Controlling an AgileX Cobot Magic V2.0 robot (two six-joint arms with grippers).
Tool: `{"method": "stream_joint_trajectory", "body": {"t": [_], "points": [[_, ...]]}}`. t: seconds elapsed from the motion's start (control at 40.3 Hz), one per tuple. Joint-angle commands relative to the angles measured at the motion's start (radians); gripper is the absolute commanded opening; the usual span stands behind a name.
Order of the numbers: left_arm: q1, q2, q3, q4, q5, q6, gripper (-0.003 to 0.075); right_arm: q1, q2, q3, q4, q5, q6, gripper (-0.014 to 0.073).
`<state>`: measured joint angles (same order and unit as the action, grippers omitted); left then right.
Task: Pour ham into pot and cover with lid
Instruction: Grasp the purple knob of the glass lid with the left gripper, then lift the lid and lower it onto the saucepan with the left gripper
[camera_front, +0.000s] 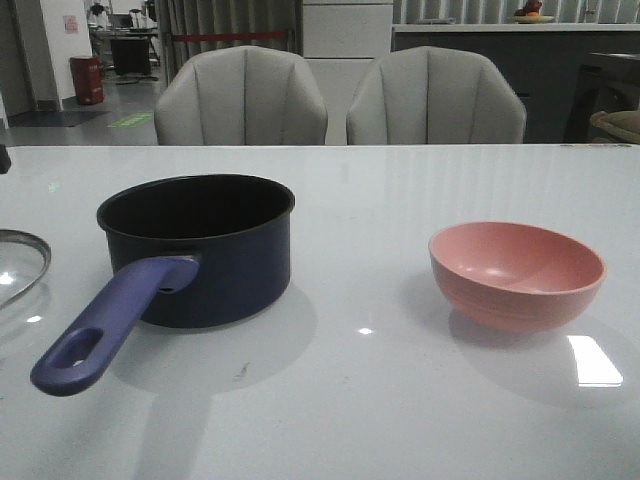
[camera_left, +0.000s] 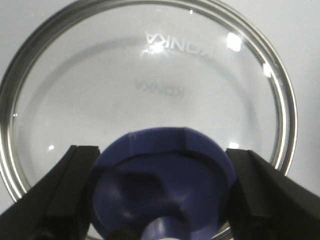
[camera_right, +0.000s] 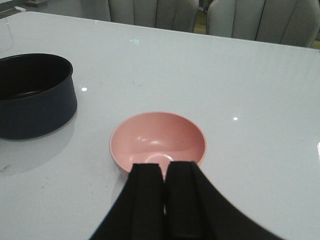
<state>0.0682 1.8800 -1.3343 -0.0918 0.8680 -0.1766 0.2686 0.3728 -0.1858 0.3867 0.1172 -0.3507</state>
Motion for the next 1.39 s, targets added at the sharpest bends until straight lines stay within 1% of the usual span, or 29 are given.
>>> {"method": "stream_joint_trajectory", "body": {"t": [0.0,0.124,0.273,0.372,0.496,0.62,0.819,1.017,1.365], "points": [[-0.001,-0.086,-0.058,-0.008,-0.018,0.003,0.0314,0.002,0.003,-0.028,0.005,-0.072,-0.002,0.0145],[-0.007,-0.119,-0.109,-0.008,-0.012,0.01,0.0314,0.002,0.003,-0.028,0.005,-0.072,-0.002,0.0145],[-0.049,-0.134,-0.2,-0.008,0.047,0.08,0.0314,0.002,0.003,-0.028,0.005,-0.072,-0.002,0.0145],[-0.106,-0.134,-0.271,-0.008,0.082,0.092,0.0314,0.002,0.003,-0.028,0.005,-0.072,-0.002,0.0145],[-0.189,-0.133,-0.334,-0.008,0.084,0.097,0.0314,0.002,0.003,-0.028,0.005,-0.072,-0.002,0.0145],[-0.276,-0.121,-0.392,-0.008,0.093,0.134,0.0313,0.002,0.003,-0.028,0.005,-0.072,-0.002,0.0145],[-0.376,-0.051,-0.503,-0.008,0.215,0.137,0.0313,0.002,0.003,-0.028,0.005,-0.072,-0.002,0.0145],[-0.416,0.03,-0.59,-0.008,0.342,0.139,0.0313,0.002,0.003,-0.028,0.005,-0.072,-0.002,0.0145],[-0.47,0.078,-0.6,-0.01,0.359,0.16,0.0313,0.002,0.003,-0.028,0.005,-0.072,-0.002,0.0145]]}}
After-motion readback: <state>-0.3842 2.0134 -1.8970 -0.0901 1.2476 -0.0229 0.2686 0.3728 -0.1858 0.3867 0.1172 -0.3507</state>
